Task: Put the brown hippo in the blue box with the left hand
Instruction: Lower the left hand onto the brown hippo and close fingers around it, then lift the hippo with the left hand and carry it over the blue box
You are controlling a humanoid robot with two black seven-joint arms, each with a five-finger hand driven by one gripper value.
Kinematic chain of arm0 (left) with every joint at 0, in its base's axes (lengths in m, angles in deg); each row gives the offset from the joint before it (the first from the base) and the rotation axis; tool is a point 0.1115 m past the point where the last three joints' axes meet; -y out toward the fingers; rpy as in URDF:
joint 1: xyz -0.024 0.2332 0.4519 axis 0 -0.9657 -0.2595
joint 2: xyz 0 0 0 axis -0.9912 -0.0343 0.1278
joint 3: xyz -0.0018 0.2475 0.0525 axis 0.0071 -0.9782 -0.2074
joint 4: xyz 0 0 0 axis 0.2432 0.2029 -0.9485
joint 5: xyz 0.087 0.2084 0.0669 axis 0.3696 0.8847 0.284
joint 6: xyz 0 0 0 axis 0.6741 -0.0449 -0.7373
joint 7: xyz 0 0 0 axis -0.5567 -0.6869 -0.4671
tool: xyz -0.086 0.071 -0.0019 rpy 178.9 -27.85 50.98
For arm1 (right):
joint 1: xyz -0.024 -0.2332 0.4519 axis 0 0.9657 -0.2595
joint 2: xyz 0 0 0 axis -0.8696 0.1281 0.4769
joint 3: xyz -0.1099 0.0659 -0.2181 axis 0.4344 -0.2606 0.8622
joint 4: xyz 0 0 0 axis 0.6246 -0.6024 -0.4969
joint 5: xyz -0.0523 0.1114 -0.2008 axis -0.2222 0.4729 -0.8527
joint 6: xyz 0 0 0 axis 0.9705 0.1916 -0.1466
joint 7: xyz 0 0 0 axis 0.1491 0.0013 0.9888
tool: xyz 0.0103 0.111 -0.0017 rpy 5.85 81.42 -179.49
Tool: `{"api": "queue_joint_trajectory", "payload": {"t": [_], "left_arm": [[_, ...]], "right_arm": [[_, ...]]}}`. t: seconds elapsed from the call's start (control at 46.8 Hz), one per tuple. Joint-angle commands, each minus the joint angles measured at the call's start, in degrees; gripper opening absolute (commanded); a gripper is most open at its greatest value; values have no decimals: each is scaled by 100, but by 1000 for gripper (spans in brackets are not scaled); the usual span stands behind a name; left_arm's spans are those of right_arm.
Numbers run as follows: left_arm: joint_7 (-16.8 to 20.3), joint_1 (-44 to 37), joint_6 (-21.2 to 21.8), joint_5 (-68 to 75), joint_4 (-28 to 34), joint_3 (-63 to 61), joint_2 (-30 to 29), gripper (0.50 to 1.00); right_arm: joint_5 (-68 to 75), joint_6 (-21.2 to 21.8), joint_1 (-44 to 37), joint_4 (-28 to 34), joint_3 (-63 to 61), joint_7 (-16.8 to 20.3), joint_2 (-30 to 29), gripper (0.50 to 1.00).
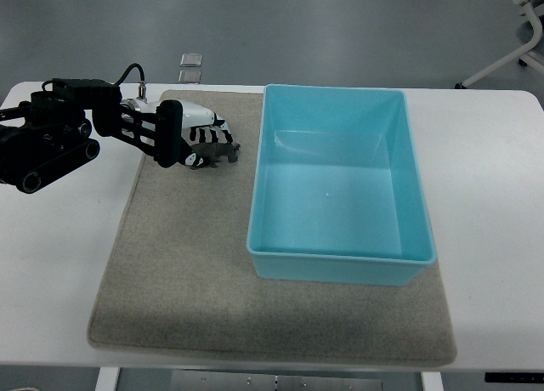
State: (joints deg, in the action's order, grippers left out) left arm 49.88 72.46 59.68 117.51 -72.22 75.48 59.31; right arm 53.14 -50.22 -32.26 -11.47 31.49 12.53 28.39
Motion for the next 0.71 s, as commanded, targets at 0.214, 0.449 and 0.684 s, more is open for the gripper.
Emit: {"api": "queue_joint_trajectory", "payload": {"t": [0.214,0.449,0.684], "left_arm": [[0,54,45,-40,9,76,-27,500],[0,212,98,-119,-26,269,-79,500],[0,423,98,-110,-79,691,-193,500]], "right_arm": [[0,0,3,0,2,0,0,936],[0,0,3,0,2,0,0,936],[0,0,3,0,2,0,0,936]]}}
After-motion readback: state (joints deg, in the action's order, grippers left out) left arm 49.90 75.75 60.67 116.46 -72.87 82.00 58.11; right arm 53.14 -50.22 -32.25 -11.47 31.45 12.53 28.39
